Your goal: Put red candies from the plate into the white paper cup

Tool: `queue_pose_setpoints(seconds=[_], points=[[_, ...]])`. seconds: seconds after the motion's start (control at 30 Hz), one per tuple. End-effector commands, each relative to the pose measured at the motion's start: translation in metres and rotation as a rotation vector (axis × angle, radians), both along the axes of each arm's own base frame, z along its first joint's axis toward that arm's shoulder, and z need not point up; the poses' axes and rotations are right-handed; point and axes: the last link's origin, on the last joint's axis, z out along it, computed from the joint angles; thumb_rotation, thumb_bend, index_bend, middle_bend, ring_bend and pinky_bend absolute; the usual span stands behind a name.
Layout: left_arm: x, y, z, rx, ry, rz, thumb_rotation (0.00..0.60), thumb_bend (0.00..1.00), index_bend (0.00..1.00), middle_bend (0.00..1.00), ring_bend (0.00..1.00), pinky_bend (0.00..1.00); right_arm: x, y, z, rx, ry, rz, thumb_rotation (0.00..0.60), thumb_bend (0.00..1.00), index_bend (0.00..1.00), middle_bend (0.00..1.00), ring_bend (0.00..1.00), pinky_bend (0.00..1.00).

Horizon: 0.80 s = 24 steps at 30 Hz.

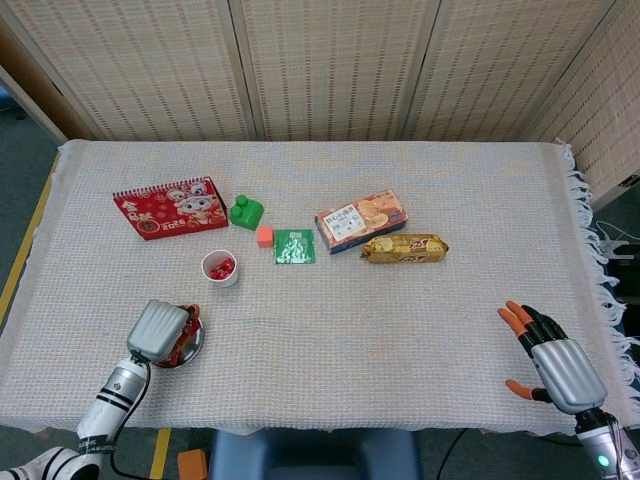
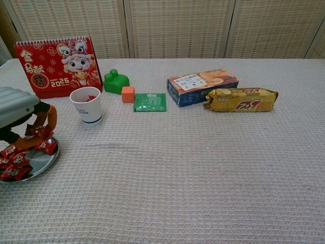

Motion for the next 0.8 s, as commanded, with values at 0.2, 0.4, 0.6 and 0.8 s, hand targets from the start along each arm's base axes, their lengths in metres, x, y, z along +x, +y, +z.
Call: queue_pose_setpoints(seconds=[0.2, 0.4, 0.6, 0.8], points=[[0.036, 0.045, 0.009, 0.026, -0.048, -0.003, 0.6, 0.41, 0.62, 0.63, 0.84, 1.0, -0.001, -0.002, -0.002, -0.003, 0.005, -0.008, 0.6, 0.06, 0.0, 0.0, 0.0, 0.14], [0.056, 0.073, 0.008, 0.032, -0.092, 0.022, 0.6, 0.41, 0.62, 0.63, 0.84, 1.0, -0.001, -0.004, -0.003, -0.003, 0.01, -0.013, 0.6, 0.06, 0.0, 0.0, 0.0, 0.14], [0.068, 0.087, 0.002, 0.045, -0.114, 0.017, 0.6, 0.41, 0.62, 0.63, 0.84, 1.0, -0.001, -0.005, -0.003, -0.009, 0.012, -0.018, 0.6, 0.06, 0.0, 0.0, 0.0, 0.14], [0.077, 0.103, -0.012, 0.042, -0.088, 0.016, 0.6, 0.41, 0.61, 0.63, 0.84, 1.0, -0.003, -0.008, -0.002, -0.015, 0.014, -0.029, 0.6, 0.06, 0.0, 0.0, 0.0, 0.14]])
